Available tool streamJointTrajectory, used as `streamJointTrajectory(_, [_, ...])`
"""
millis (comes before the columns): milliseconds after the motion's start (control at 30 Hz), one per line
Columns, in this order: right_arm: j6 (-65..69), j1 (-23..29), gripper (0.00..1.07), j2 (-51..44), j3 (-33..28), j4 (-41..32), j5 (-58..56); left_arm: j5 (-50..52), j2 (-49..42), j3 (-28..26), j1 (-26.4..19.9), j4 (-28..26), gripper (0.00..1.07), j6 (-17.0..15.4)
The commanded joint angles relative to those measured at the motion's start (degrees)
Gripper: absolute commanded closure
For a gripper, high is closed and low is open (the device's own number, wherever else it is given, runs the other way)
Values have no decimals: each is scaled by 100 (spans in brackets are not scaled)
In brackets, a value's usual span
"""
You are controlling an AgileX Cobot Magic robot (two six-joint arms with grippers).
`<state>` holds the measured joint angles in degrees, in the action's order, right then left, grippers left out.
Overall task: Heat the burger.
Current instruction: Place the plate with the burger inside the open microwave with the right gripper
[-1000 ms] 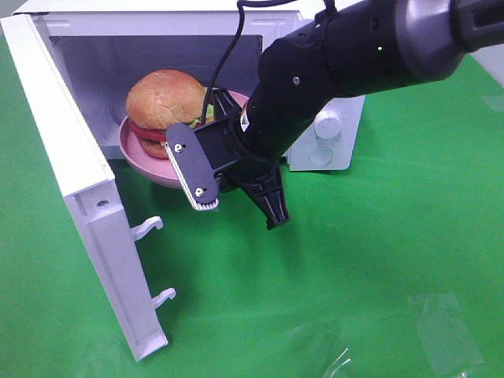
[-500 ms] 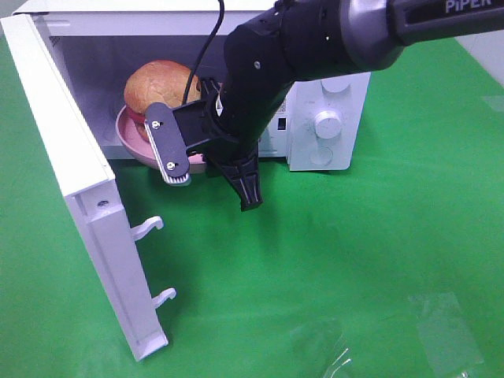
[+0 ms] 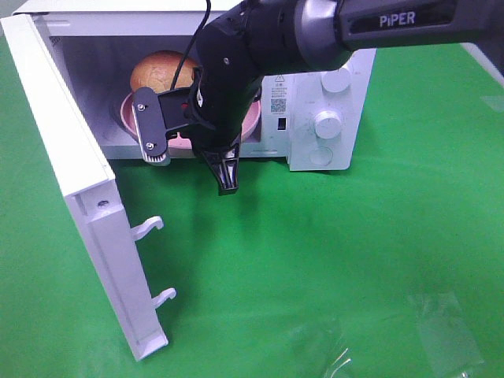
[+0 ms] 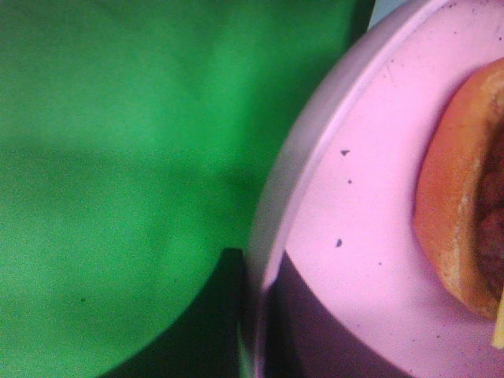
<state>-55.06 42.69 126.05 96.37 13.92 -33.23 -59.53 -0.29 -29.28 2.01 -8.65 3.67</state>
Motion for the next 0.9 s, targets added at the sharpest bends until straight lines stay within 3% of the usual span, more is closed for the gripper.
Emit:
streamJointTrajectory(33, [223, -23, 107, -6, 229, 241, 178, 40, -103, 6, -11, 0, 6, 17])
streamJointTrajectory(900, [751, -86, 105, 842, 1541, 435, 264, 34, -103, 6, -11, 17, 6, 17])
